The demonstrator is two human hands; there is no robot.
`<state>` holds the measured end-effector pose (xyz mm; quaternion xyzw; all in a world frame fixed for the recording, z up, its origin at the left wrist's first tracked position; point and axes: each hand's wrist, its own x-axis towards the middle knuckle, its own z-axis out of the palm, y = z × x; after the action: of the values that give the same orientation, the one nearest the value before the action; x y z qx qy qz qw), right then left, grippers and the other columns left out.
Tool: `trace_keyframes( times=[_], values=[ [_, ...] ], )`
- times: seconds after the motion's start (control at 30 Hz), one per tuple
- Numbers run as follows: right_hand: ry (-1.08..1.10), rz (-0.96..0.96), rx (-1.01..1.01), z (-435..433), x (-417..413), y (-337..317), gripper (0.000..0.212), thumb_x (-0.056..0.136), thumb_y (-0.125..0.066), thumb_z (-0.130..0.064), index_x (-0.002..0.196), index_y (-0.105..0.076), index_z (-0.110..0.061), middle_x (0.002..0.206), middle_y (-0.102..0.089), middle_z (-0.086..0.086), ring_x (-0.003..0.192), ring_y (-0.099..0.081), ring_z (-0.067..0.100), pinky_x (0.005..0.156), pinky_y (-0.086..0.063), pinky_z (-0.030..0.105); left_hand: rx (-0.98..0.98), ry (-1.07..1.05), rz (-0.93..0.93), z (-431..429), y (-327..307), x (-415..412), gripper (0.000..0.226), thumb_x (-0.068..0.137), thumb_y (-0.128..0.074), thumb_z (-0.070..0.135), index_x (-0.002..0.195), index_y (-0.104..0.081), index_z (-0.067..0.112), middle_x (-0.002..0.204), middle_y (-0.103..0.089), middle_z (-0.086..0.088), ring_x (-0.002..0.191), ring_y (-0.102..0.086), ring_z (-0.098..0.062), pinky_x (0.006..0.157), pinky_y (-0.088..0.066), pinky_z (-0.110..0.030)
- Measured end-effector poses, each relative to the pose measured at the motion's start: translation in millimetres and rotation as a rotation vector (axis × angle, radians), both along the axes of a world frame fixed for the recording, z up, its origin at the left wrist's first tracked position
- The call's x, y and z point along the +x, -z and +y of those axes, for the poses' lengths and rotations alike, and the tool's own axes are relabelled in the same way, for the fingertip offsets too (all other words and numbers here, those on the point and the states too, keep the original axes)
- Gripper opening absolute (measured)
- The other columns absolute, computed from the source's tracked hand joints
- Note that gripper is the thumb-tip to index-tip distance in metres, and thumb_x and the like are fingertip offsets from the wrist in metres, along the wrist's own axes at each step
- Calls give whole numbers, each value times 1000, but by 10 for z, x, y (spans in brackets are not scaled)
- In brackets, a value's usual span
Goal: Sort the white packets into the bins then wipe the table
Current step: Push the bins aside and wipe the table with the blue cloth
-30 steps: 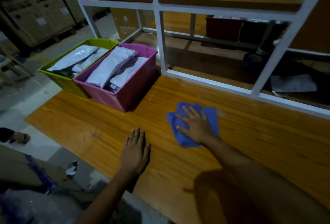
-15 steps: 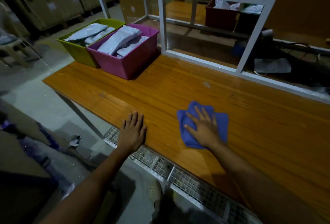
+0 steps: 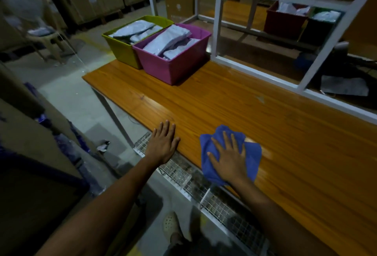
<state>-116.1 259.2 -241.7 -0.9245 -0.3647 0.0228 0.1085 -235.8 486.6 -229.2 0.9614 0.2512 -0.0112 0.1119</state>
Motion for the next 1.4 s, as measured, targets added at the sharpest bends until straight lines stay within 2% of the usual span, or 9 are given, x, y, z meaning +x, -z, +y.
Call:
trace_keyframes(
  times=[0.23,0.37,0.53,0.67,0.83,1.0,1.13,1.2,1.4],
  values=[
    [-320,-63,12,784,-72,35,61,86,-35,-66,141,-38,-41,156,-31,0,143,-29,26,104,-35,61,-14,-77,-36,600,20,55,73,99,-14,57,153,-4,9,161,3,-9,148,6,-24,119,0,-40],
    [-58,15,8,1353,-36,-18,64,83,-34,-63,138,-48,-34,150,-42,9,137,-38,34,103,-32,64,-6,-112,-33,1123,48,50,73,98,-11,57,153,-2,9,161,5,-9,148,8,-23,121,0,-40],
    [-386,-87,-32,1963,56,-3,62,86,-35,-64,143,-37,-39,156,-30,1,143,-26,27,106,-33,61,26,-130,-58,1799,75,34,92,84,13,67,153,-5,10,161,2,-9,149,5,-23,120,-2,-40],
    [-183,-3,-19,2560,111,-38,65,85,-34,-63,144,-37,-36,155,-34,5,144,-27,30,109,-23,59,-2,-225,-82,2358,108,79,83,89,3,65,154,-5,13,162,3,-7,148,8,-23,120,0,-42],
    [-538,-48,-21,3252,192,-1,62,85,-39,-63,142,-38,-39,157,-28,1,144,-29,27,107,-21,53,-68,-450,-114,3157,130,142,70,99,-17,57,154,-4,15,162,6,-5,148,10,-23,118,-3,-48],
    [-435,-23,2,4028,218,21,63,86,-36,-64,143,-39,-37,154,-36,3,144,-26,27,110,-18,53,-99,-559,-160,3924,145,164,68,100,-21,53,154,-6,15,162,5,-7,148,8,-26,119,-8,-49],
    [-571,-76,46,4488,271,66,60,85,-37,-65,140,-42,-39,152,-38,1,143,-23,23,106,-36,58,-129,-607,-251,4627,188,91,61,103,-27,42,153,-12,10,161,0,-11,149,0,-29,120,-9,-41],
    [-522,-56,45,4725,341,57,62,85,-34,-66,142,-38,-40,155,-34,0,145,-22,23,108,-33,58,-176,-630,-295,4962,219,49,60,103,-27,38,152,-12,7,161,-1,-12,149,-3,-27,120,-9,-38],
    [-395,20,83,5704,415,-4,70,84,-22,-65,148,-29,-36,161,-17,4,148,-9,28,114,-14,57,-390,-679,-562,5495,263,55,44,104,-37,26,142,-42,5,146,-44,-13,135,-41,-26,113,-29,-35]
  ],
)
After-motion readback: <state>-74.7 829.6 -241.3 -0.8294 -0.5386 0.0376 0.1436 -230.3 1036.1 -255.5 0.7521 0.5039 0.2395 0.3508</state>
